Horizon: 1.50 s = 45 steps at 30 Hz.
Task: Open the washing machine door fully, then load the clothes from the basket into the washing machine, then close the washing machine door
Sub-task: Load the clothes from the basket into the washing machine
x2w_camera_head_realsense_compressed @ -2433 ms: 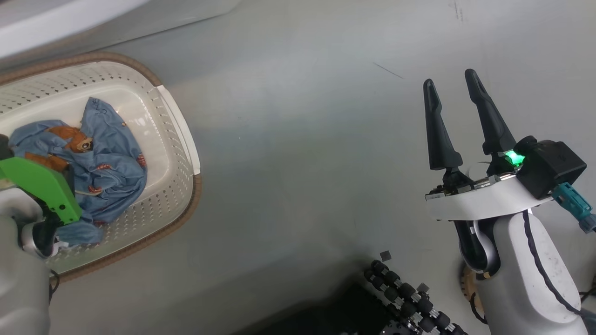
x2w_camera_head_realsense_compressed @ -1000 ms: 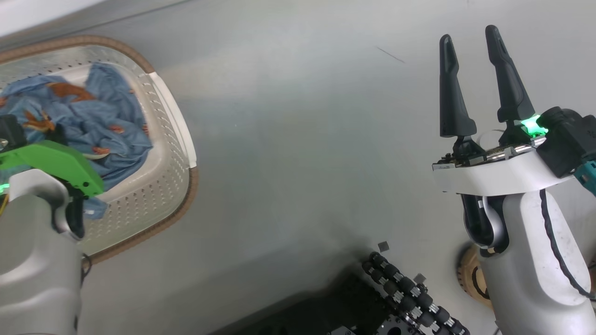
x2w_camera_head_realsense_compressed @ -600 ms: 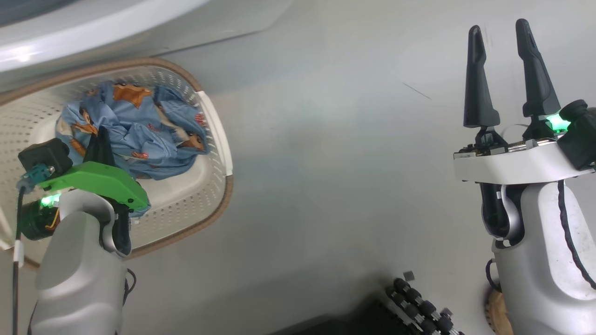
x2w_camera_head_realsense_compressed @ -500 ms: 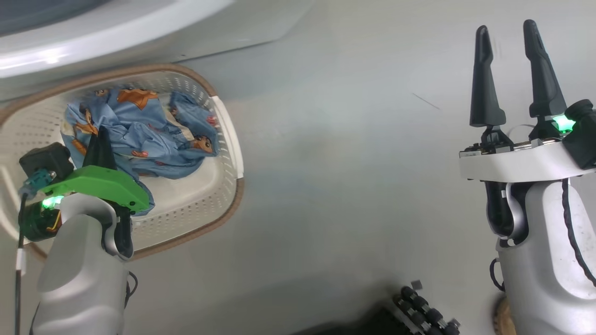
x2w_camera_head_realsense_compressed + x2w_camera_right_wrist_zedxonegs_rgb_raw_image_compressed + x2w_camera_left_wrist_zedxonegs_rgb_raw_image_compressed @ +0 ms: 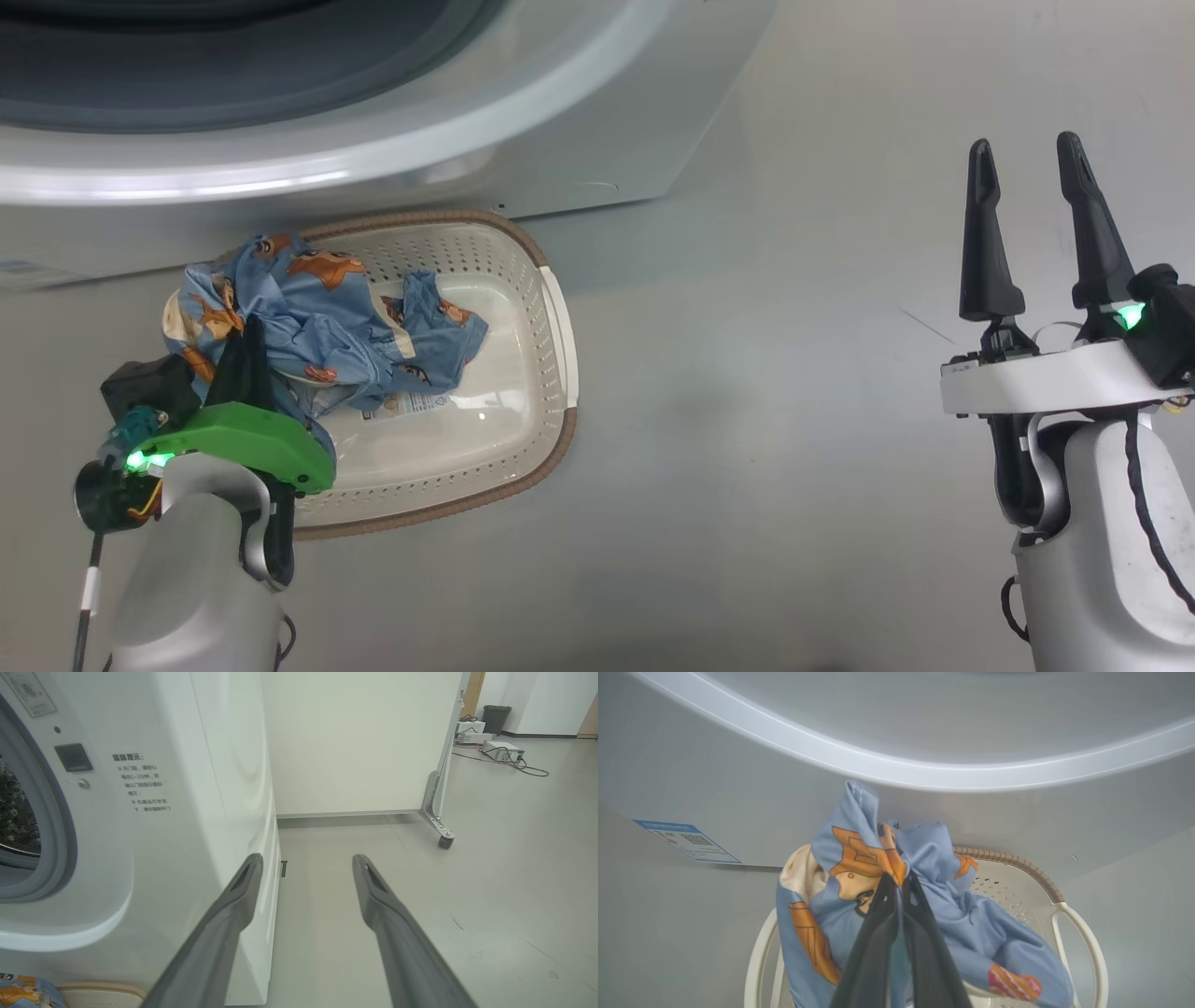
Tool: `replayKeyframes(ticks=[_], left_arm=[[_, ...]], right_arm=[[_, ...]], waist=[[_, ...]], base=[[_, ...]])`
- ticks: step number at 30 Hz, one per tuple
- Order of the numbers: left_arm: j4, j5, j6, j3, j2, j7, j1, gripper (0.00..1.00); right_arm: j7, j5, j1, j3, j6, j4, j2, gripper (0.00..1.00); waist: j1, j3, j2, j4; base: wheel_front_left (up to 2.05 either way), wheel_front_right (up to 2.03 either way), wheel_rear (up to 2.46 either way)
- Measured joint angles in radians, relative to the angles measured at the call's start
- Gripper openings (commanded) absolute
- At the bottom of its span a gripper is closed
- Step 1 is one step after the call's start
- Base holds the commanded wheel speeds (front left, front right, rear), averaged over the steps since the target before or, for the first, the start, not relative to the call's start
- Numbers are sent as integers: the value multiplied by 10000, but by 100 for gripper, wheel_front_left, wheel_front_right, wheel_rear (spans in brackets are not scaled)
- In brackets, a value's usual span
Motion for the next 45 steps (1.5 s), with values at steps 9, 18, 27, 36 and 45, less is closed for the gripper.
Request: replayKeyframes(ticks=[9, 18, 27, 36, 45], left_arm=[[-1655, 426, 0, 12, -73, 2, 673, 0], [-3118, 869, 94, 163, -84, 2, 2080, 0], [-4140, 1218, 280, 165, -86, 2, 3491, 0], [-4832, 1567, 548, 90, -79, 2, 4981, 0], [-5586, 1567, 790, -100, -61, 2, 5951, 0]], right_arm=[[0, -105, 872, -339, 163, 280, 0, 100], [0, -178, 1636, -449, 305, 520, 6, 100], [2, -192, 2476, -474, 410, 759, 17, 100], [2, -238, 3341, -408, 424, 1043, 33, 100], [2, -251, 3883, -414, 454, 924, 36, 100]], waist=[[0, -1348, 0, 593], [-1, -2703, 0, 1028], [-1, -4050, 0, 1233], [-1, -5365, 0, 1301], [-1, -6312, 0, 1249]], base=[[0, 0, 0], [0, 0, 0], [0, 0, 0], [0, 0, 0], [0, 0, 0]])
